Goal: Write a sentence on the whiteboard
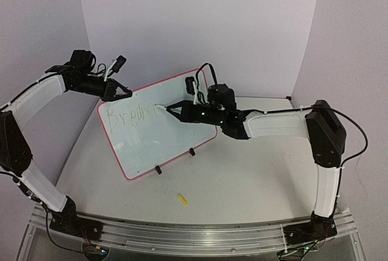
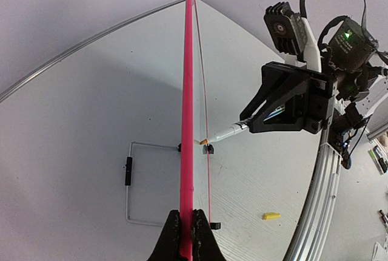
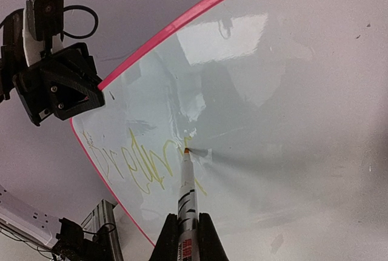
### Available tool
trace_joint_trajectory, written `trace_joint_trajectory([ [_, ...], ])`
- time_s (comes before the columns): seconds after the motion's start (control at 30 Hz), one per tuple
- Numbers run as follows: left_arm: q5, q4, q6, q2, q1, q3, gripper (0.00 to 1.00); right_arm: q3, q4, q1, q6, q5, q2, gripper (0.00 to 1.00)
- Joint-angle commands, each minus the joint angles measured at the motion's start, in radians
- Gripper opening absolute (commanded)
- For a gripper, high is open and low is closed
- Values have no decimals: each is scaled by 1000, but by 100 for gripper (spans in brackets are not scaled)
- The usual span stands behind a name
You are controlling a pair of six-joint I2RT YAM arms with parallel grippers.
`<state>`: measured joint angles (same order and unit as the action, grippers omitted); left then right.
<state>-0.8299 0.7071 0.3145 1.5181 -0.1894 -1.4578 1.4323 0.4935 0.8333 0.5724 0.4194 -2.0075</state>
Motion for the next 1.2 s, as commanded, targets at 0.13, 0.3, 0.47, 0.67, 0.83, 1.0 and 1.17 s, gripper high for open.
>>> trace_joint_trajectory([
  [0.13, -10, 22, 34, -8, -11, 24, 0, -37, -1, -5, -22, -64, 36, 0],
  [0.3, -8, 22, 34, -10, -12, 24, 0, -44, -1, -4, -21, -105, 48, 0],
  [0.47, -6, 22, 34, -10, -12, 26, 0, -58, -2, -4, -18, -130, 55, 0],
  [0.67, -6, 22, 35, -13, -11, 27, 0, -92, -4, -5, -16, -148, 72, 0],
  [0.83, -6, 22, 34, -13, -12, 27, 0, -85, -29, -4, -25, -122, 63, 0],
  [1.0, -6, 23, 34, -12, -11, 27, 0, -46, -65, -3, -44, -40, 35, 0],
  [1.17, -6, 23, 34, -13, -12, 28, 0, -33, -66, -3, -47, -26, 29, 0],
])
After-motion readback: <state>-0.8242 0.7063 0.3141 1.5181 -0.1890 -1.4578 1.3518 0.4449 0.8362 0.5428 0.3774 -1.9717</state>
